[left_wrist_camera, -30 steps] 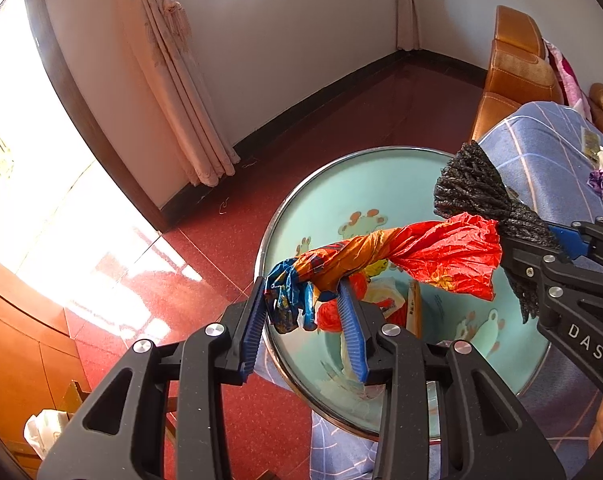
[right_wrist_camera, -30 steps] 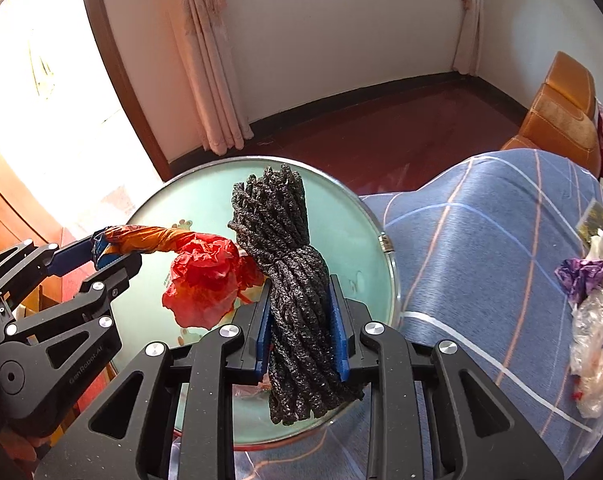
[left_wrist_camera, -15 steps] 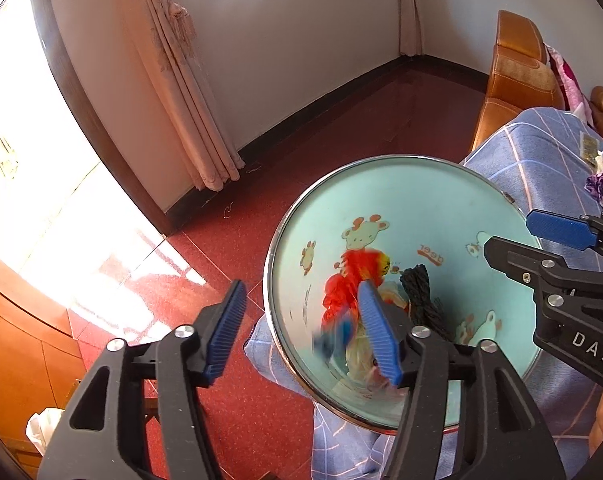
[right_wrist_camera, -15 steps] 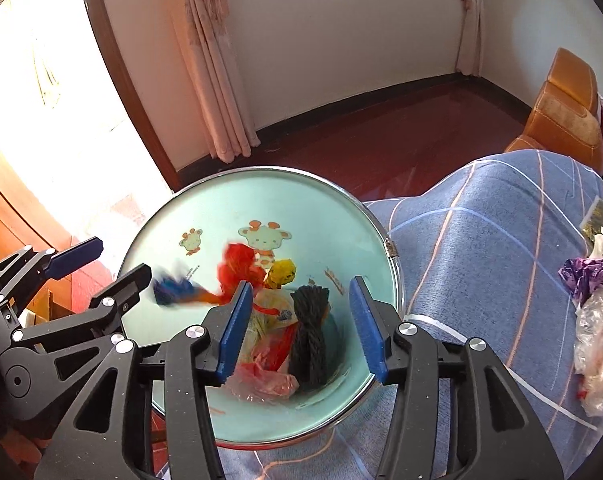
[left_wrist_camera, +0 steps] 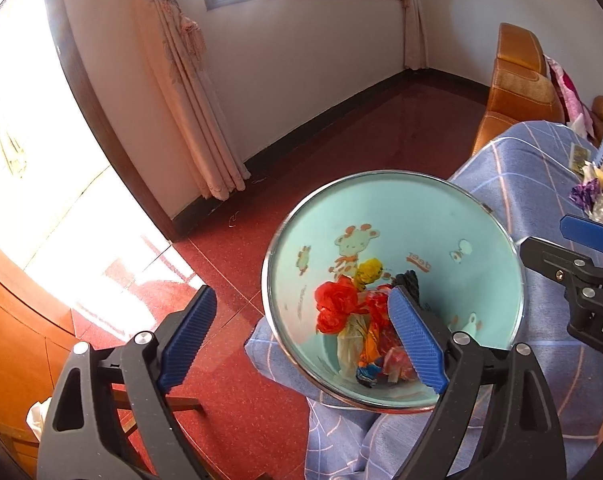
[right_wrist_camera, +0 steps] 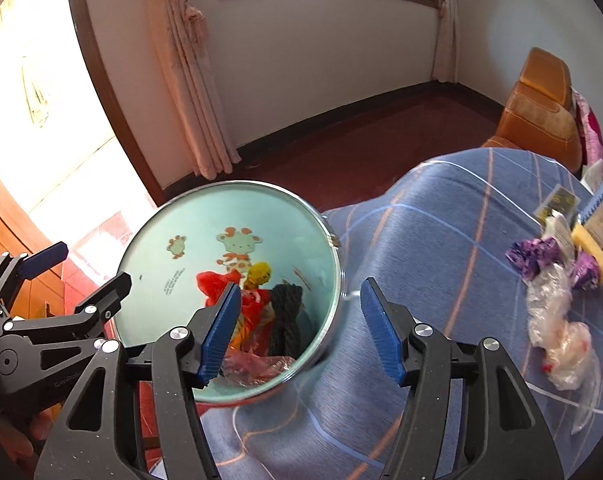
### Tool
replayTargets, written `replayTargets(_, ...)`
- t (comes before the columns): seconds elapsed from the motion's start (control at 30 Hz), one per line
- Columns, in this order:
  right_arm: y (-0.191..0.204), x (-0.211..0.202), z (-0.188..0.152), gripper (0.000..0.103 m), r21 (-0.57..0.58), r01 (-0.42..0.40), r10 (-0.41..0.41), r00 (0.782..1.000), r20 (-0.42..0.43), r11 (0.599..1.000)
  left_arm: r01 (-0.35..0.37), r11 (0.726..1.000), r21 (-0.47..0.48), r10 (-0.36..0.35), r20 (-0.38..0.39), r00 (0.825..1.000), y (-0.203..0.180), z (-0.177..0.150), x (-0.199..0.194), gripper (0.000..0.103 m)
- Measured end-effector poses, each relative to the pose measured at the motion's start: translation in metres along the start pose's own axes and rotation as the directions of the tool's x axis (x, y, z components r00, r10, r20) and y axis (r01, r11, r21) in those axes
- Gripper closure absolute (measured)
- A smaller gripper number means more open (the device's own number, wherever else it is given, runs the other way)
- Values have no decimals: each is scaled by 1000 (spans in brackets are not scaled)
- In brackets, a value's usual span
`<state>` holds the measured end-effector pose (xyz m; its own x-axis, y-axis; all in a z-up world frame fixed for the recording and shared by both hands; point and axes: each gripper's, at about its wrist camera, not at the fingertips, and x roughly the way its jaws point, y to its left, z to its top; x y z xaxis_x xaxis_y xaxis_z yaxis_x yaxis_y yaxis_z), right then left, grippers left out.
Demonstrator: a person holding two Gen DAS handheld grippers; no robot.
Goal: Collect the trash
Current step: 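Move back to the pile and grasp the clear red-printed plastic bag with right tool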
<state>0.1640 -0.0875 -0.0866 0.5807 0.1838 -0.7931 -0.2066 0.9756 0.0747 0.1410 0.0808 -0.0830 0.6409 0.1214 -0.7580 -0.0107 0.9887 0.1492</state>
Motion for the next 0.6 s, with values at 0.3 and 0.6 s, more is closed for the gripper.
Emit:
replayTargets(0.3,-58,-35,-37,41,79,60,-61,998,0,995,49,996,72,-51,15,999,-35,-9,-21,13)
replayTargets(0.6,-147,-71,-69,41,178,173,-176,984,-3,969,146,969,199,-150,4,989,-96,-17,-33,13)
